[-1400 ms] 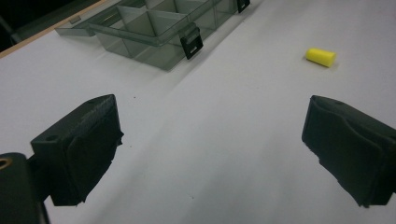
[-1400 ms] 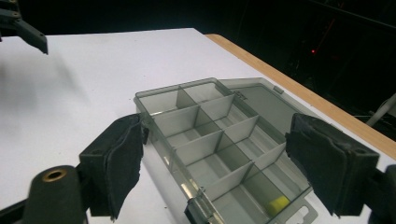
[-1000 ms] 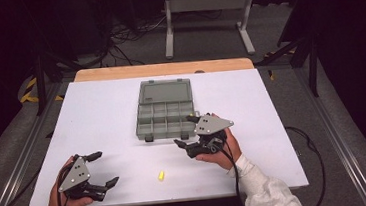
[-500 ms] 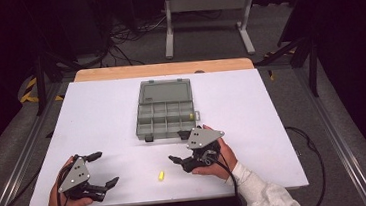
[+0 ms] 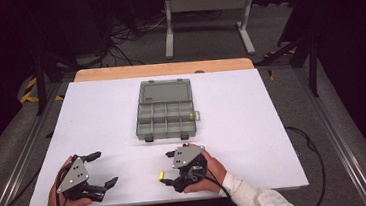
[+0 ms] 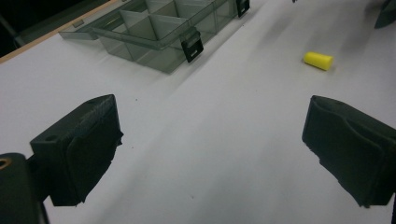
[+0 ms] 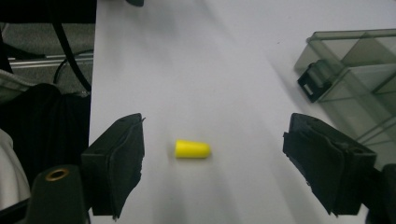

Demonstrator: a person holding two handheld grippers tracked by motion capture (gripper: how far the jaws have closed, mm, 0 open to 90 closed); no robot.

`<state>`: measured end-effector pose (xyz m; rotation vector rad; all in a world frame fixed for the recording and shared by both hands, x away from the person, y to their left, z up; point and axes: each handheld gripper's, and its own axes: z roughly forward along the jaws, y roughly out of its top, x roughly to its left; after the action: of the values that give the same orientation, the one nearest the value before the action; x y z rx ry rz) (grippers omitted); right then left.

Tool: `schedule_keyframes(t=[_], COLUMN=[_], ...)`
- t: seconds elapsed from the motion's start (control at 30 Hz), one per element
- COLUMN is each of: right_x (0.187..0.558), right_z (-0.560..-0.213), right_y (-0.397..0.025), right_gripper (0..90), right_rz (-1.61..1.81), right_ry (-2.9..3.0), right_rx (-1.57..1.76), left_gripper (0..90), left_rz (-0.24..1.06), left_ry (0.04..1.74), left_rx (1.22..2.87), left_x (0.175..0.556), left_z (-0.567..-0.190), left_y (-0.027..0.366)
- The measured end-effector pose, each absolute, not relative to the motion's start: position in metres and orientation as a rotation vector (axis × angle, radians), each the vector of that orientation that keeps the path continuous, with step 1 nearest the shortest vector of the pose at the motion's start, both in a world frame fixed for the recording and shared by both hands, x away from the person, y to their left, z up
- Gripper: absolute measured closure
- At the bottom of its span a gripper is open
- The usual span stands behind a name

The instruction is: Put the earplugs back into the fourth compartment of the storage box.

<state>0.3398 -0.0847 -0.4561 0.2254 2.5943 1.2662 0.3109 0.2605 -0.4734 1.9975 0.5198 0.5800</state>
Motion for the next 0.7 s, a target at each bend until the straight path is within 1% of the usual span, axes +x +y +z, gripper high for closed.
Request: schedule_keyframes(t=[0.17,0.37,0.53,0.57,0.63,0.7], right_x=[0.339,0.343,0.345,0.344,0.345,0.345], right_z=[-0.465,-0.471,-0.474,-0.474,-0.477,-0.478], right_y=[-0.077,-0.072,-0.071,-0.07,-0.066,-0.064], right_gripper=[23.3,29.6,31.6,32.5,38.1,38.6], right_rz=[1.248,1.23,1.225,1.214,1.215,1.2], right_ry=[2.631,2.664,2.682,2.688,2.71,2.715], right_rx=[0.212,0.226,0.23,0.227,0.222,0.222], left_gripper=[5.4,5.4,5.4,5.4,5.4,5.4], left_rz=[0.581,0.579,0.581,0.579,0.577,0.579], left_ry=[0.516,0.519,0.514,0.515,0.518,0.515], left_rx=[1.999,1.998,2.003,1.998,1.996,1.997], left_x=[0.311,0.311,0.311,0.311,0.311,0.311], left_z=[-0.473,-0.473,-0.473,-0.473,-0.473,-0.473], left_y=[0.261,0.26,0.261,0.261,0.261,0.261])
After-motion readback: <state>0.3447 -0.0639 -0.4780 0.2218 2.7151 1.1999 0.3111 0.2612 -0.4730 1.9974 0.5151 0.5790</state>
